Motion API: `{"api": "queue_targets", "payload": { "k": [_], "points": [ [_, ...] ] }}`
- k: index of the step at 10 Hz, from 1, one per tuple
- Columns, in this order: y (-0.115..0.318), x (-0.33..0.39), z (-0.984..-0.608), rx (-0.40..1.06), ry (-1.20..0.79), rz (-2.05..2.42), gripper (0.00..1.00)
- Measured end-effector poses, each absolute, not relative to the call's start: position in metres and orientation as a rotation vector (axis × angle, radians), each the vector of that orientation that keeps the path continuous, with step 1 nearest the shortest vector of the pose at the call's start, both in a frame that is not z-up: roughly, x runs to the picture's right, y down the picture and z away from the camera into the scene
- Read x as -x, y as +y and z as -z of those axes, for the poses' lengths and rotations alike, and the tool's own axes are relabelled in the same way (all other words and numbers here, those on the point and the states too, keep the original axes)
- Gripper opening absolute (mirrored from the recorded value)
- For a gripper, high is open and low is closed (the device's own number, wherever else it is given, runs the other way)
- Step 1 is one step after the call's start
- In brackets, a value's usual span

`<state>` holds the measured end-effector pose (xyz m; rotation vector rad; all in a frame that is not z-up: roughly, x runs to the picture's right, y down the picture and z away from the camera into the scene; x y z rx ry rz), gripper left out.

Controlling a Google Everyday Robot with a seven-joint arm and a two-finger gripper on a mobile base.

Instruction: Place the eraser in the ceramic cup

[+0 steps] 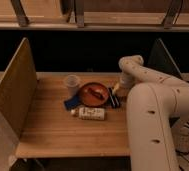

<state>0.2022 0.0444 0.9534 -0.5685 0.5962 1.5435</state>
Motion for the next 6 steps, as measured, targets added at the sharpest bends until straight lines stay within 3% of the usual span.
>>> {"api": "queue_targets", "payload": {
  "k": [6],
  "points": [
    [0.042, -0.184, -0.965, 0.605, 0.604, -1.501, 0.8]
  ]
}}
